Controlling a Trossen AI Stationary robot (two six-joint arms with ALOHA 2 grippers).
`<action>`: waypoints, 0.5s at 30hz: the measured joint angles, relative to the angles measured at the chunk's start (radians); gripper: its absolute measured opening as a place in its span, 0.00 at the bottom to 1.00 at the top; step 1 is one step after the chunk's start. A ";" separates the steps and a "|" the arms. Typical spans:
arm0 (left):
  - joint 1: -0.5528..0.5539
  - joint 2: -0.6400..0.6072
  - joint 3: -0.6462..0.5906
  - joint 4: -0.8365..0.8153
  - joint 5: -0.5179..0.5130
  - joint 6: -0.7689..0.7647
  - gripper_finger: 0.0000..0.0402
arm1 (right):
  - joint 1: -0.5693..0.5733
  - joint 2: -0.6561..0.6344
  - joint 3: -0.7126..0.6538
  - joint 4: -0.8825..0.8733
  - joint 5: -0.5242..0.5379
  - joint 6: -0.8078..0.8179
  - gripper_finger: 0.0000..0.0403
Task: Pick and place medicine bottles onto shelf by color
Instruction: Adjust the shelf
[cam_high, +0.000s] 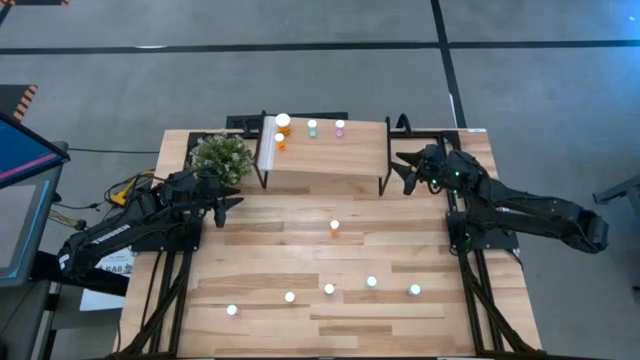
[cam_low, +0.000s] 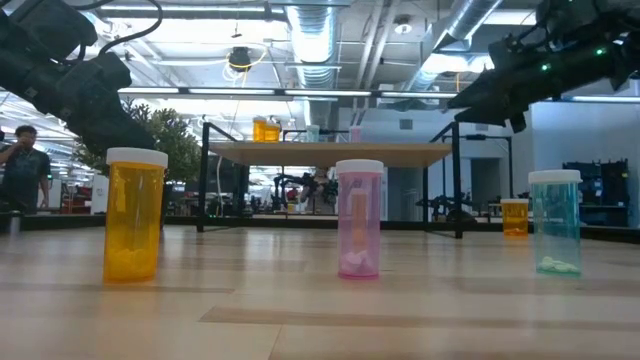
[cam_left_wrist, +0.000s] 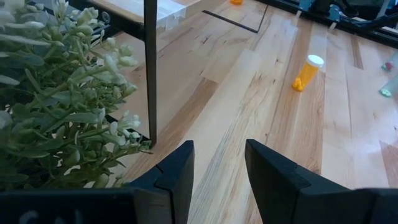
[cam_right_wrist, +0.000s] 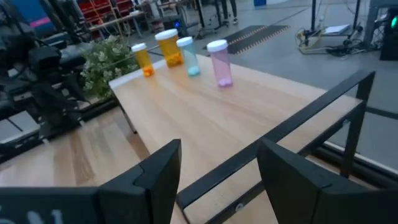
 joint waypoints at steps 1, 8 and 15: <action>0.000 0.000 0.000 0.000 0.000 0.000 0.32 | -0.002 0.000 0.000 0.001 -0.001 0.000 0.58; 0.000 0.000 0.000 0.000 0.000 0.000 0.32 | -0.001 -0.002 0.000 0.048 -0.214 -0.054 0.58; 0.000 0.000 0.000 0.000 0.000 0.000 0.32 | 0.030 0.004 0.001 -0.092 -0.313 -0.090 0.58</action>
